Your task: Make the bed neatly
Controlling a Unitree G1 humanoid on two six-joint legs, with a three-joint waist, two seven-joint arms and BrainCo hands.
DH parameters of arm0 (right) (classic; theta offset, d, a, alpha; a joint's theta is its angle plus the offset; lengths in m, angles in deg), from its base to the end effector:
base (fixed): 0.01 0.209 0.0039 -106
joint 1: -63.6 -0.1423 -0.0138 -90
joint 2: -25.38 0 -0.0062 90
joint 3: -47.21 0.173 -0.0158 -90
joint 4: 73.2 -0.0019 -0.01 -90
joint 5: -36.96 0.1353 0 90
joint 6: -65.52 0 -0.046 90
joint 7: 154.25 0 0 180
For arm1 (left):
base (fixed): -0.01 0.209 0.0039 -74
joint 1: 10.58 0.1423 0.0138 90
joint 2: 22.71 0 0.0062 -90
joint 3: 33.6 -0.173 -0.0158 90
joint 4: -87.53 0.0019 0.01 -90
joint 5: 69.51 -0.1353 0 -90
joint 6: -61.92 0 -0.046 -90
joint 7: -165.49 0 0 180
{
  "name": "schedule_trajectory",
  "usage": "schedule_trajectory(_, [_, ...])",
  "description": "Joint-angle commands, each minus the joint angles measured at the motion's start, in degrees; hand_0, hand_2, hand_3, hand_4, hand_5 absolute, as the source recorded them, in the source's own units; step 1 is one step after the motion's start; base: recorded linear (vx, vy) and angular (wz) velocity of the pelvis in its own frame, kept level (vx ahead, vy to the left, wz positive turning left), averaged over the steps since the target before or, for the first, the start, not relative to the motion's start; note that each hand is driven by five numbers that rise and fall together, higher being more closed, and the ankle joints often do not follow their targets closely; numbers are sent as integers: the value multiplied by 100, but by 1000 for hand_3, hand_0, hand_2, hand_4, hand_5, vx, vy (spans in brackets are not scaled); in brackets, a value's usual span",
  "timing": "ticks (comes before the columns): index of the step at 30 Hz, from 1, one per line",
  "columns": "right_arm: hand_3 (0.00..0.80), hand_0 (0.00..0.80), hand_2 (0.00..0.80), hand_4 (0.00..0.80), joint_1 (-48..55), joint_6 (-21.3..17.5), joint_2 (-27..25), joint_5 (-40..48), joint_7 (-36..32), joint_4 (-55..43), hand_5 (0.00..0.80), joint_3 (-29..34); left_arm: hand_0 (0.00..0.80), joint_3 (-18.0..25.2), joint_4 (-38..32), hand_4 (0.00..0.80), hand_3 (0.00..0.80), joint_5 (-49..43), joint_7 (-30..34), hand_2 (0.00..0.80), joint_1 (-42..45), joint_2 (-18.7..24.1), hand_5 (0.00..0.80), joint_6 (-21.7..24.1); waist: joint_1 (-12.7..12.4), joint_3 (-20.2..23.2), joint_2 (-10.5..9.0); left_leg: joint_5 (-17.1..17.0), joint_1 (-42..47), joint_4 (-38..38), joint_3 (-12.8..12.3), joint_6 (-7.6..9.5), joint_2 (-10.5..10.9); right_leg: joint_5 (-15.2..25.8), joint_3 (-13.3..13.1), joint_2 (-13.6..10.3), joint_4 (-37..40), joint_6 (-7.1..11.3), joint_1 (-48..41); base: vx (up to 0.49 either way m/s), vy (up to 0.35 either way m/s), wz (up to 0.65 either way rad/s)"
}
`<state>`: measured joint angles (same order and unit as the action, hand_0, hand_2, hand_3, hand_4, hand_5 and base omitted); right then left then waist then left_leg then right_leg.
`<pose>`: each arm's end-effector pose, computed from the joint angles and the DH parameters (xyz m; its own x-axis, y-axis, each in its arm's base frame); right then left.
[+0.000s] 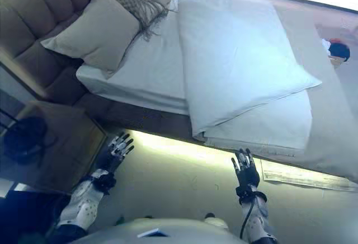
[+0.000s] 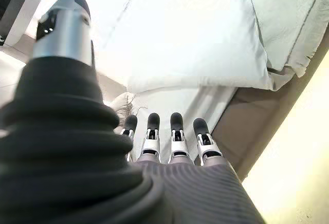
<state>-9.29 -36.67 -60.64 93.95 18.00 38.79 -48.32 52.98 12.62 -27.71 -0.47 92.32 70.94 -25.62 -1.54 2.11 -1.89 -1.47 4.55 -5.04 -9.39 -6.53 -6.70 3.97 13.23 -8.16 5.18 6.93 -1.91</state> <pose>0.1013 -0.2019 -0.0451 0.8998 -0.1164 -0.4204 0.3704 0.7132 0.5952 0.1336 0.2256 -0.0154 0.9327 -0.1178 -0.3409 -0.0327 0.9137 -0.4051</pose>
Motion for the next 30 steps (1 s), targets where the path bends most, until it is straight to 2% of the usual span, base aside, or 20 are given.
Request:
schedule_trajectory(1, [0,0,0,0,-201,-247,-147,48,-91,-284,0,4,0,25,-92,0,0,-72,17,0,-261,66,0,310,-203,-77,13,-26,-216,4,-144,334,206,-39,548,-16,-162,102,-66,0,0,0])
schedule_trajectory(10, [0,0,0,0,-118,-105,-184,-64,-94,-354,0,36,0,50,-150,0,0,-57,-7,0,-174,37,0,372,-146,-141,-19,48,-142,167,-215,318,189,-88,413,33,-204,49,-97,3,-1,0])
schedule_trajectory(11, [0,0,0,0,-116,-78,-194,-84,-107,-363,0,44,0,49,-167,0,0,-34,9,0,-159,23,0,392,-141,-157,-38,104,-167,311,-226,310,190,-91,397,28,-217,38,-95,0,0,0])
schedule_trajectory(13, [0,0,0,0,-137,4,-289,-99,-117,-408,0,54,0,42,-273,0,0,-20,24,0,-90,-4,0,463,-150,-302,-109,302,-409,1186,-242,244,178,-97,327,10,-291,-29,-101,0,0,0])
schedule_trajectory(15, [0,0,0,0,-201,40,-383,-105,-115,-411,0,84,0,25,-376,0,0,30,24,0,-25,-12,0,495,-195,-465,-110,312,-660,1610,-136,236,198,-92,276,22,-367,-85,-82,-45,82,-5])
schedule_trajectory(18, [0,0,0,0,-267,66,-427,5,-214,-371,0,111,0,-12,-293,0,0,97,-17,0,20,-7,0,543,-169,-531,-72,384,-503,1274,-213,339,239,-66,224,-14,-412,-63,-81,10,178,-17])
schedule_trajectory(21, [0,0,0,0,-175,134,-394,-101,-190,-442,0,134,0,-49,-328,0,0,152,-46,0,6,-23,0,471,-72,-434,-75,374,-316,927,-236,443,333,-33,87,-133,-417,53,-9,66,199,-15])
schedule_trajectory(26, [0,0,0,0,-12,137,-200,-64,-295,-489,0,279,0,-111,-420,0,0,91,-137,0,47,21,0,335,31,-427,-45,436,-89,659,-319,657,548,44,-28,-561,-883,291,209,39,224,-5])
schedule_trajectory(27, [0,0,0,0,-5,68,-133,-43,-253,-512,0,288,0,-166,-380,0,0,51,-151,0,-23,56,0,310,57,-475,-24,497,-107,723,-291,801,658,55,-127,-780,-1441,277,334,24,302,-2])
schedule_trajectory(28, [0,0,0,0,5,4,-91,-12,-214,-528,0,296,0,-221,-352,0,0,-21,-174,0,-85,89,0,305,86,-505,3,550,-161,802,-238,932,762,106,-201,-886,-1966,245,505,20,358,-2])
schedule_trajectory(30, [0,0,0,0,33,-52,-95,78,-80,-563,0,316,0,-355,-231,0,0,-157,-181,0,-201,136,0,362,114,-584,128,636,-257,1009,-106,1164,957,264,-291,-1056,-3105,50,1014,53,350,20])
